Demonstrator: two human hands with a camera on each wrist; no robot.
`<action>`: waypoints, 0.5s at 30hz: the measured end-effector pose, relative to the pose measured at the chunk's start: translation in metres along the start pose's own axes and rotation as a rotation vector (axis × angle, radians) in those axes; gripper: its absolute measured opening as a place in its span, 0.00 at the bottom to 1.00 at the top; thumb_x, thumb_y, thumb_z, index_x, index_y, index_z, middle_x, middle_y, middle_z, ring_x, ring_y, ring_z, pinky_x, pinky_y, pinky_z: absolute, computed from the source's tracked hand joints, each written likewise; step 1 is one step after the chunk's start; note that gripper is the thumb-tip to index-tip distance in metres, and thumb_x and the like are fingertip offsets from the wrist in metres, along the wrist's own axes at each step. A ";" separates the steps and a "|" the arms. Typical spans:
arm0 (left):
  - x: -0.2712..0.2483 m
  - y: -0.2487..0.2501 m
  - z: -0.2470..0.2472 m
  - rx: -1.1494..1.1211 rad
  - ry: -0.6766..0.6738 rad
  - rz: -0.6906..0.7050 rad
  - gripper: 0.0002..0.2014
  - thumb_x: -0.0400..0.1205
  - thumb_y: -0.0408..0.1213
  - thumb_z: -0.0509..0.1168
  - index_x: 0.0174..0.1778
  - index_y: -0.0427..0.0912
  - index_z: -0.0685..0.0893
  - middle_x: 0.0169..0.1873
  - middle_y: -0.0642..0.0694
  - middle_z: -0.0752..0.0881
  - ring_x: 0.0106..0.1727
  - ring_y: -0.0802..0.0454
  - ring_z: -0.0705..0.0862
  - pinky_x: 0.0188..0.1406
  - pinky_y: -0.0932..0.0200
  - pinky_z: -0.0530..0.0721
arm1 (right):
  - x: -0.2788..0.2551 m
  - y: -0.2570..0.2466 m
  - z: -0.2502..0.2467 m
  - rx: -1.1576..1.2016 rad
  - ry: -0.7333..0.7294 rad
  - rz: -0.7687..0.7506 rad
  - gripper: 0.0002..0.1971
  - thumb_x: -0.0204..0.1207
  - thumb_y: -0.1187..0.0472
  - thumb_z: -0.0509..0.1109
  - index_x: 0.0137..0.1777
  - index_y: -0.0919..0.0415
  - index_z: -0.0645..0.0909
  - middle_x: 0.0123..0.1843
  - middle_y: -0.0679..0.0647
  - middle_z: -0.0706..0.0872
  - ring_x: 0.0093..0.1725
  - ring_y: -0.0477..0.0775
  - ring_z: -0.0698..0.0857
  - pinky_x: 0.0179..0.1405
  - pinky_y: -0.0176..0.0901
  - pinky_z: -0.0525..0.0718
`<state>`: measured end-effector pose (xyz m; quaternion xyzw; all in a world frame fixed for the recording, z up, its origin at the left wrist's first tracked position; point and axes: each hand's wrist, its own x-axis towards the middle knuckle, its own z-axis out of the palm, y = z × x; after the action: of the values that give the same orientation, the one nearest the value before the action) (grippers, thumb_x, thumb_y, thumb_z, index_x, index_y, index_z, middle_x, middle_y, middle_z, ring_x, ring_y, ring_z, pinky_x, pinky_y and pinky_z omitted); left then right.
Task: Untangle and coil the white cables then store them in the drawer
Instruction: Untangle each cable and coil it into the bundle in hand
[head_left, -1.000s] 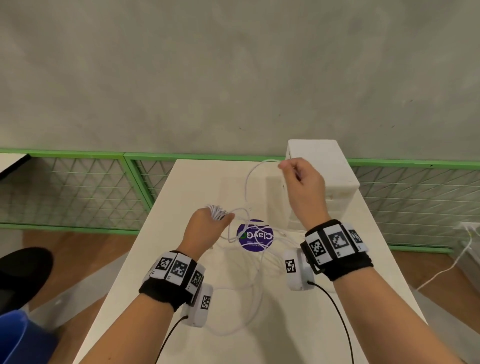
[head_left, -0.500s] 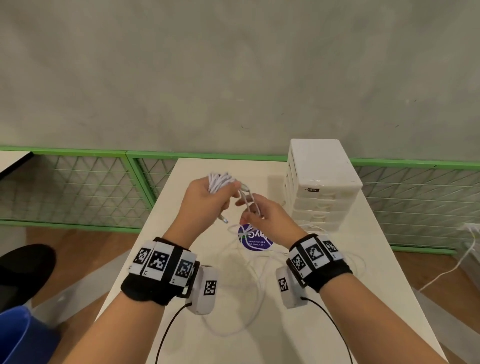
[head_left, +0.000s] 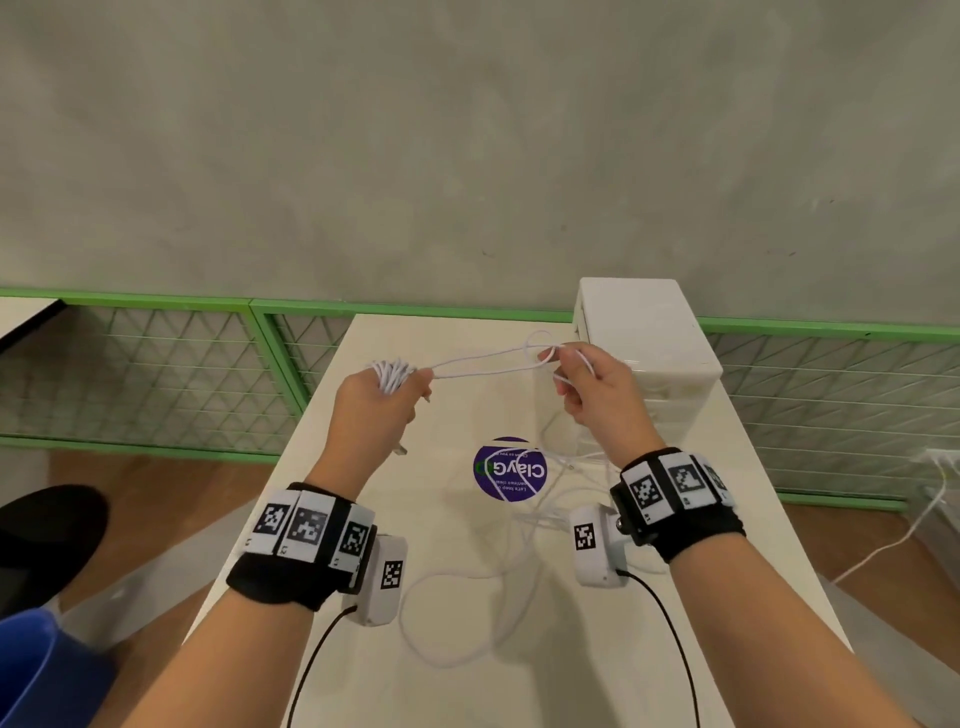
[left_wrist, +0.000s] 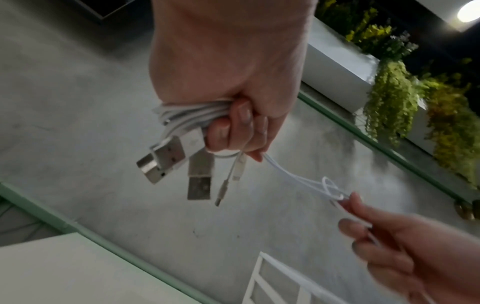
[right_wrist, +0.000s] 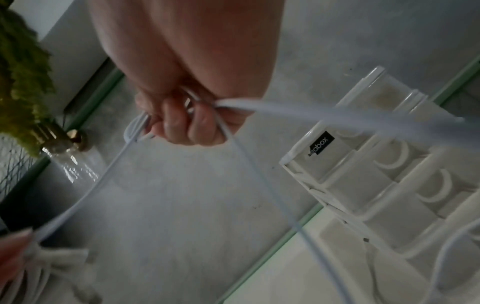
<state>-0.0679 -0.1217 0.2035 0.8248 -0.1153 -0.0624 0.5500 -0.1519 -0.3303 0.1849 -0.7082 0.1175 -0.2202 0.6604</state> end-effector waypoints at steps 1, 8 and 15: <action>0.000 -0.001 0.001 0.014 0.007 0.003 0.13 0.80 0.44 0.67 0.35 0.39 0.85 0.23 0.46 0.76 0.22 0.54 0.72 0.11 0.65 0.73 | 0.001 -0.003 -0.001 0.016 0.015 -0.008 0.13 0.84 0.59 0.59 0.50 0.64 0.84 0.31 0.55 0.73 0.21 0.41 0.67 0.20 0.28 0.64; -0.005 0.007 0.006 -0.174 -0.066 -0.008 0.11 0.80 0.41 0.67 0.38 0.37 0.88 0.19 0.49 0.72 0.16 0.57 0.67 0.20 0.61 0.71 | 0.004 -0.004 -0.002 0.080 -0.032 0.082 0.09 0.80 0.64 0.64 0.56 0.60 0.84 0.39 0.53 0.86 0.29 0.46 0.76 0.25 0.32 0.71; -0.012 0.012 0.010 -0.236 -0.161 0.006 0.12 0.81 0.40 0.67 0.34 0.40 0.86 0.19 0.46 0.70 0.18 0.55 0.64 0.14 0.68 0.66 | 0.005 0.005 0.001 -0.156 -0.039 0.073 0.08 0.80 0.61 0.65 0.54 0.59 0.85 0.47 0.45 0.87 0.46 0.34 0.83 0.47 0.29 0.78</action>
<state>-0.0832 -0.1317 0.2107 0.7465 -0.1533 -0.1396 0.6322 -0.1465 -0.3322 0.1811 -0.7569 0.1473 -0.1725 0.6130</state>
